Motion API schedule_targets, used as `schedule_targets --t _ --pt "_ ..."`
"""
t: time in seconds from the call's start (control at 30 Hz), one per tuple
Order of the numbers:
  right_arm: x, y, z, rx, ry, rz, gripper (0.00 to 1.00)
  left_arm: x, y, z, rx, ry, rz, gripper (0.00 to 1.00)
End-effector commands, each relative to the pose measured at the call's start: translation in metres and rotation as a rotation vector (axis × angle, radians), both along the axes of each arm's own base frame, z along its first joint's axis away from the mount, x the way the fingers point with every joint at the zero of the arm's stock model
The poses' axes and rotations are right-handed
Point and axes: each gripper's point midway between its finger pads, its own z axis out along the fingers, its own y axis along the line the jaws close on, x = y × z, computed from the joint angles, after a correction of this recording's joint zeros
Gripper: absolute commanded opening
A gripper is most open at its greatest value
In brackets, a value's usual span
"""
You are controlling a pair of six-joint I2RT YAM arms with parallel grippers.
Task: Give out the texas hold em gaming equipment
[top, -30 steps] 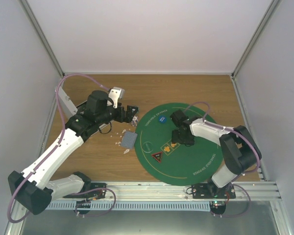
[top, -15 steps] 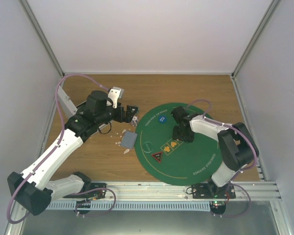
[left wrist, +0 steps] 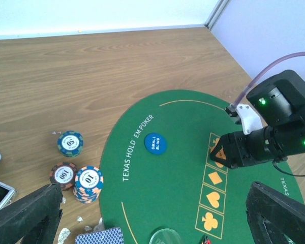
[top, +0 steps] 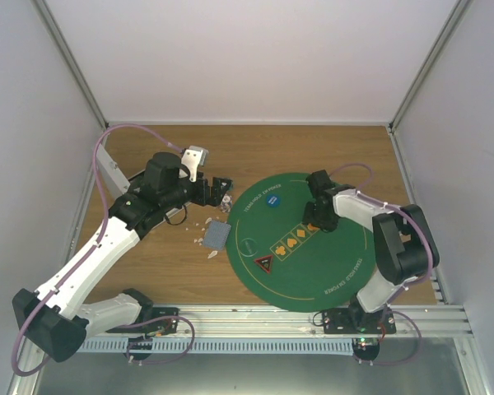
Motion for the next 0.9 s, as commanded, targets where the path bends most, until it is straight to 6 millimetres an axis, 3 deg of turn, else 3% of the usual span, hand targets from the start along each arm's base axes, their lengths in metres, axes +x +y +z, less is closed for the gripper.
schedule_targets --t 0.0,0.47,0.87 --pt "-0.003 -0.035 -0.014 -0.07 0.026 -0.042 0.53 0.004 0.0 0.016 -0.015 -0.055 0.009 0.99" --pt "0.026 -0.095 -0.01 -0.105 -0.012 -0.131 0.53 0.005 0.001 0.016 -0.012 -0.056 0.013 0.99" --pt "0.059 -0.091 -0.017 -0.051 -0.033 -0.092 0.54 0.006 0.001 0.016 -0.007 -0.056 0.015 0.99"
